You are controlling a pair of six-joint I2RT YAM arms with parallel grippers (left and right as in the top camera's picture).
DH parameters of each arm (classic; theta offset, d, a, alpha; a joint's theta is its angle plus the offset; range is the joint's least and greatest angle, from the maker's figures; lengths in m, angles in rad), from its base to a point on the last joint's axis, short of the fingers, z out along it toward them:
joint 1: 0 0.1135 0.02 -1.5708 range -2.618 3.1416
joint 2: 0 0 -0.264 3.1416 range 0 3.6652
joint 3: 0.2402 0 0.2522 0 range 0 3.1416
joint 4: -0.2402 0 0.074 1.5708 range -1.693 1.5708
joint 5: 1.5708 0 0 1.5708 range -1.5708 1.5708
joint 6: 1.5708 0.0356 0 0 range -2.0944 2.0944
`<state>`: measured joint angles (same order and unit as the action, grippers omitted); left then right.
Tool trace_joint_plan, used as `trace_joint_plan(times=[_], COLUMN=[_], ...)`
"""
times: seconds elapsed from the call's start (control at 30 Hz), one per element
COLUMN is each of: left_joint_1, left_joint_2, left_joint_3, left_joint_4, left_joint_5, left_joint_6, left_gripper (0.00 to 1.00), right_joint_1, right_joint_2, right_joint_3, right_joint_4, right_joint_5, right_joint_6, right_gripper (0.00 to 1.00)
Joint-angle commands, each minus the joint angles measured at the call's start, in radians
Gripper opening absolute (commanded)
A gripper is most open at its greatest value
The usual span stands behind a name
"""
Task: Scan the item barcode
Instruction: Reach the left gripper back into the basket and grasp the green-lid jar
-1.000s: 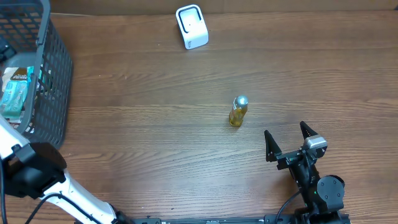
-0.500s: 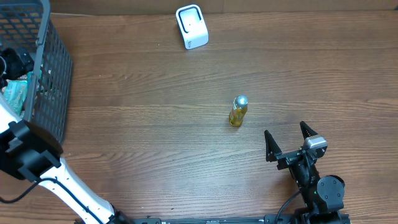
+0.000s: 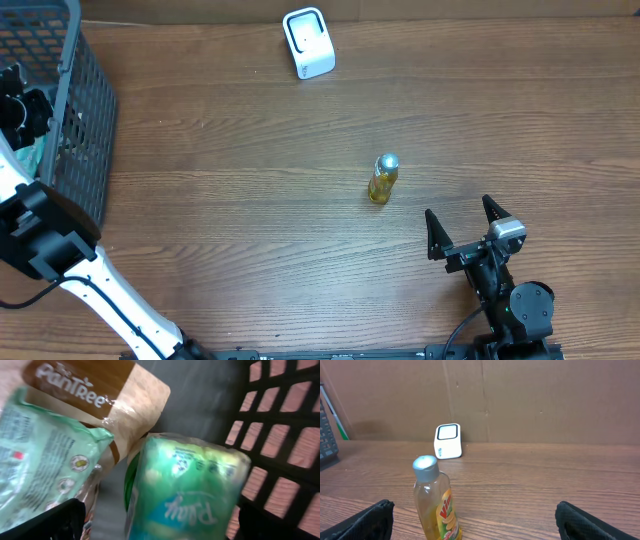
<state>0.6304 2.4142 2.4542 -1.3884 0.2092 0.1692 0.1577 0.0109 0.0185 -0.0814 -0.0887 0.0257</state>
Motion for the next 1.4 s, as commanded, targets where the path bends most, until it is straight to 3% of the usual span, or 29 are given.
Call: trace_joint_plan(times=[0.0,0.23,0.43,0.67,0.87,1.03,1.37], left_joint_1=[0.004,0.004,0.004,-0.005,-0.006,-0.009,-0.011], left_joint_2=[0.053,0.084,0.084,0.084,0.084,0.084,0.019], left_joint_3=[0.002,0.002,0.002,0.002,0.002,0.002,0.063], left_joint_4=[-0.007,-0.013,0.005,0.025,0.036,0.035,0.034], left_joint_5=[0.020,0.020,0.020,0.020,0.016,0.014,-0.070], left_joint_6=[0.033,0.033,0.033,0.033,0.033,0.033,-0.005], left_gripper=[1.00,1.00,0.90,0.88,0.75,0.57,0.52], right_joint_1=[-0.003,-0.003,-0.003,-0.003,-0.003,-0.003,-0.003], right_joint_2=[-0.008,-0.008,-0.008,-0.008,-0.008,-0.008,-0.008], right_joint_3=[-0.011,-0.011,-0.011,-0.011,-0.011,-0.011,-0.011], right_joint_4=[0.004,0.004,0.004,0.004,0.004,0.004,0.004], right_joint_5=[0.009,0.009,0.009,0.009,0.009,0.009,0.009], right_joint_6=[-0.004,-0.004,-0.004,-0.004,-0.004,-0.004,-0.004], right_gripper=[1.00,1.00,1.00,1.00,1.00,1.00,1.00])
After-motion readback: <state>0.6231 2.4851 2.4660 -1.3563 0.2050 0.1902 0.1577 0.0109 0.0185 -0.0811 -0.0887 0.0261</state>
